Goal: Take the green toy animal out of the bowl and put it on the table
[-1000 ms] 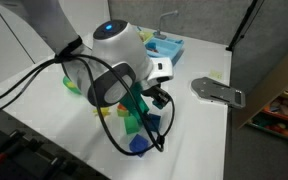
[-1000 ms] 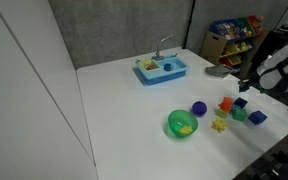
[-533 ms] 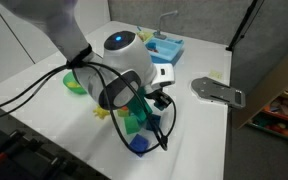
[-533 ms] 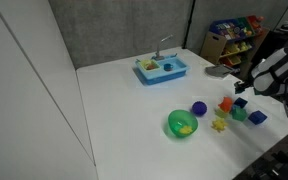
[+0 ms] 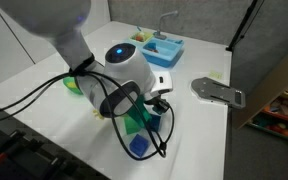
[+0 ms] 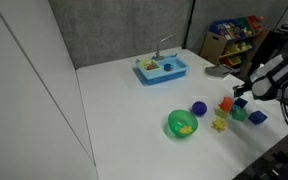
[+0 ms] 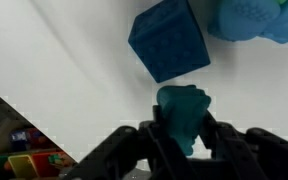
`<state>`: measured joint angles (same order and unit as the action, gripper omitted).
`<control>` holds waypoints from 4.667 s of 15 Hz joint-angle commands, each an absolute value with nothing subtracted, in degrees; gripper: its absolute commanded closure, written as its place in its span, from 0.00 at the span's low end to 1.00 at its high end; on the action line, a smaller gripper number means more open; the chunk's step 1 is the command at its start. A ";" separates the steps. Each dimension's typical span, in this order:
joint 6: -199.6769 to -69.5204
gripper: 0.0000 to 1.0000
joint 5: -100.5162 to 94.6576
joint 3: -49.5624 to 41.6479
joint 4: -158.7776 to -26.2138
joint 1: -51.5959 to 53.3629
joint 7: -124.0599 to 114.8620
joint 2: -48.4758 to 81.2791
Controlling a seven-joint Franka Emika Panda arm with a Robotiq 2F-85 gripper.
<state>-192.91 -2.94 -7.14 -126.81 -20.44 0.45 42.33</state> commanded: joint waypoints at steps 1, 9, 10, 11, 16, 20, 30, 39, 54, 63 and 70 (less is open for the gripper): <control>-194.79 0.88 -4.39 -5.73 -127.29 -23.02 2.29 42.51; -197.60 0.88 -5.55 -6.29 -130.33 -23.47 2.93 41.83; -198.47 0.88 -5.45 -6.77 -131.04 -23.00 3.00 41.68; -199.22 0.88 -5.52 -6.98 -131.62 -22.82 3.09 41.57; -198.03 0.88 -5.52 -8.37 -131.85 -21.96 4.23 40.06; -198.05 0.38 -5.66 -9.18 -132.52 -22.04 5.03 39.53; -198.06 0.00 -7.41 -8.14 -138.45 -22.61 5.56 33.42; -190.02 0.00 -4.11 -11.57 -145.53 -14.76 5.01 22.19; -149.58 0.00 -3.74 -12.94 -131.60 3.68 -11.81 17.19; -130.56 0.00 0.38 -4.97 -131.33 1.67 -9.41 6.41; -120.10 0.00 -0.33 -3.15 -131.20 1.06 -8.98 -4.66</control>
